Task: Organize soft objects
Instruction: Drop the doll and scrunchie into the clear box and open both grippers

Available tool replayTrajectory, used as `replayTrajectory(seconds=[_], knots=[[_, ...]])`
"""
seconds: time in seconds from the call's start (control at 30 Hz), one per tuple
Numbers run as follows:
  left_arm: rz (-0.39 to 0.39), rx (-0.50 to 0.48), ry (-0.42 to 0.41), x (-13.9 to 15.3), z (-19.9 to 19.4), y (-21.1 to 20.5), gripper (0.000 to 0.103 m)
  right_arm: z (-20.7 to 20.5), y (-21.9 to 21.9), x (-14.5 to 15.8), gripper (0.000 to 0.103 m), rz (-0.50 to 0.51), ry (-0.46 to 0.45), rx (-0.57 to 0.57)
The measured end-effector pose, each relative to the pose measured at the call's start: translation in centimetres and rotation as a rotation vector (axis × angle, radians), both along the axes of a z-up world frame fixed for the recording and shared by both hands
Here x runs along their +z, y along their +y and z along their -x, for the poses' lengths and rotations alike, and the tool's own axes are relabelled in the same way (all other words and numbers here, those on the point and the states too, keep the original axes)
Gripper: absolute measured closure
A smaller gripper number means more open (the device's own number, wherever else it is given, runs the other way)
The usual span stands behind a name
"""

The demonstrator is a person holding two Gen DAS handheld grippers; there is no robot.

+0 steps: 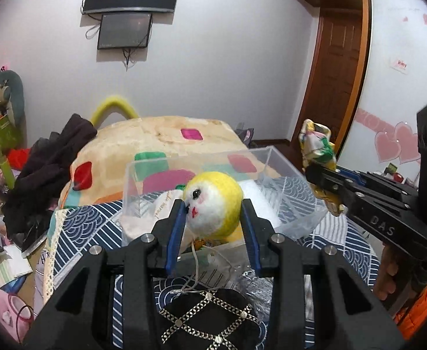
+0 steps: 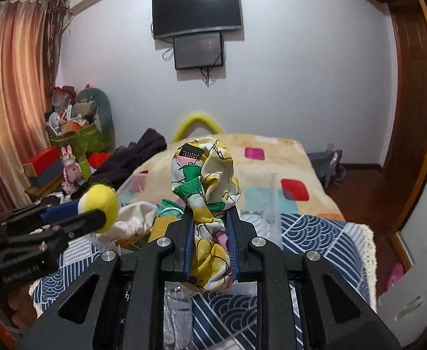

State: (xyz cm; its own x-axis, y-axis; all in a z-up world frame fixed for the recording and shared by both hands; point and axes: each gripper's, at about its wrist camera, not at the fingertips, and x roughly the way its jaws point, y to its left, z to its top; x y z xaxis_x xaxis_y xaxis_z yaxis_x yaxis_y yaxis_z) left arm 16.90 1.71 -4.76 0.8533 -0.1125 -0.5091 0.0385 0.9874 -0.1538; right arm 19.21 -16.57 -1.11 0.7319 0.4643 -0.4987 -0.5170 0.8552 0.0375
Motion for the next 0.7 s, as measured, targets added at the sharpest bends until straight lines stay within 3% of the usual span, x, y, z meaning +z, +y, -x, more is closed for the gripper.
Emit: replayTrajectory(seconds=[0.27, 0.53, 0.63, 0.7], knots=[[-0.049, -0.005, 0.057, -2.5, -2.2, -0.9, 0.065, -2.4, 1.9, -2.6, 0.085, 0.084, 0.082, -0.018], [-0.051, -0.002, 0.096, -4.0, -2.8, -1.0, 0.062, -3.2, 1.8, -4.4, 0.084, 0.141, 0.151, -0.042], [-0.034, -0.003, 0.103, -4.0, -2.6, -0.7, 0.058, -2.9, 1.6, -4.3, 0.074, 0.15, 0.153, -0.037], [-0.02, -0.004, 0.106, -3.8, -2.3, -0.3, 0.052, -3.0, 1.5, -4.2, 0.061, 0.154, 0.159, -0.032]])
